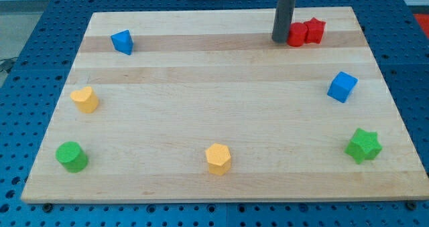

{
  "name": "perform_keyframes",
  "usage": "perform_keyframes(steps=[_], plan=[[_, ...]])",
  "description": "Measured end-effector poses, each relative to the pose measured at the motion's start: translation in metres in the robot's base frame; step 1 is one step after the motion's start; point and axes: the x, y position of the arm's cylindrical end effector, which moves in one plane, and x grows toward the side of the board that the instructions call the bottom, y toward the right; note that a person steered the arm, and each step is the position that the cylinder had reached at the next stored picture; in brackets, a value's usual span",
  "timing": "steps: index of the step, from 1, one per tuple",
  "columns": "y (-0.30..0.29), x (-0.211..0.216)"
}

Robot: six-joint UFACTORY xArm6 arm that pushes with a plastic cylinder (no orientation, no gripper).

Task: Place the blue cube into the red circle

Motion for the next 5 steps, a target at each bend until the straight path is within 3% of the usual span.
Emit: perform_keyframes(steps=[2, 4, 5], plan=[[-0.003, 0.015], [-0.018, 0.186], [0.008, 0.221]])
